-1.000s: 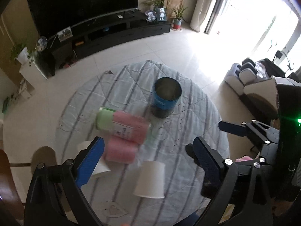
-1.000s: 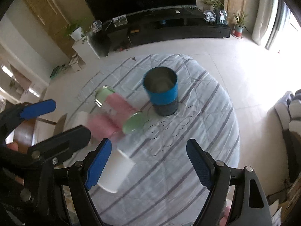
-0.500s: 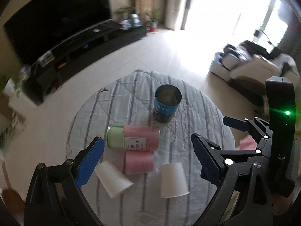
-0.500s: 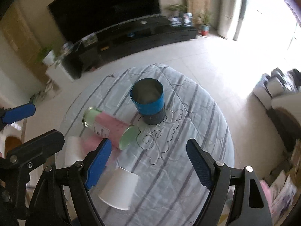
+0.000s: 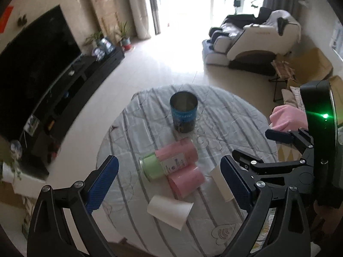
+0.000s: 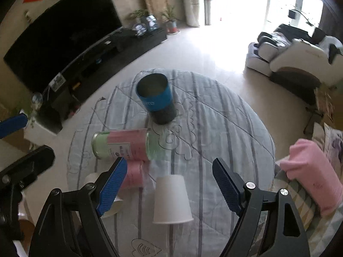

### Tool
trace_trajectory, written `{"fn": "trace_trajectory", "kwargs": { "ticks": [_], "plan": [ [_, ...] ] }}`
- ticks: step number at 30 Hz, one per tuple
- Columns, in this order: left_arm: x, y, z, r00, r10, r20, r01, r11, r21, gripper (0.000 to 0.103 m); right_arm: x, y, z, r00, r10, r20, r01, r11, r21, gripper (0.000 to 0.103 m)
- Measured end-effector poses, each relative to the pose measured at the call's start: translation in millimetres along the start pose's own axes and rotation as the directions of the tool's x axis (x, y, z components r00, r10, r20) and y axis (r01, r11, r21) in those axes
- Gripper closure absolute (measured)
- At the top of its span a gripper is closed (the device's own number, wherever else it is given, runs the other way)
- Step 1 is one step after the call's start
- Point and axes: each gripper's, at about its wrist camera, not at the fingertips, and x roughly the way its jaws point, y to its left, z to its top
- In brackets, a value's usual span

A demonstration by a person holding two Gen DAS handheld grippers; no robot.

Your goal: Flip cup upright

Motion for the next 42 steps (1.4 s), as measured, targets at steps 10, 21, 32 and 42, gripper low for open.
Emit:
{"fn": "trace_trajectory", "kwargs": {
  "ticks": [10,21,32,42],
  "plan": [
    [24.8,7.2,-18.5,0.994,-0.096,-0.051,0.101,0.988,0.112,0.006,-8.9,-3.4,-31.6,0.996,-0.061,0.073,0.051,0.99,0.128,0.02],
    [62.7,48.4,-34.4,0.974,-0.224,0.046,0.197,0.924,0.329,0.005,4.4,28.6,-69.6,0.952,-0.242,0.189,0.165,0.921,0.353,0.02],
    [51.7,74.7,-90.3,0.896,-0.295,0.332,0.153,0.907,0.393,0.003,-4.9,96.3,-114.3,0.806,-0.462,0.372,0.296,0.857,0.423,0.02],
    [1.6,113.0,-158.5,0.814,-0.341,0.47,0.174,0.916,0.362,0.0,-40.9,177.8,-168.2,0.675,-0.601,0.428,0.365,0.776,0.515,0.02]
  ]
}}
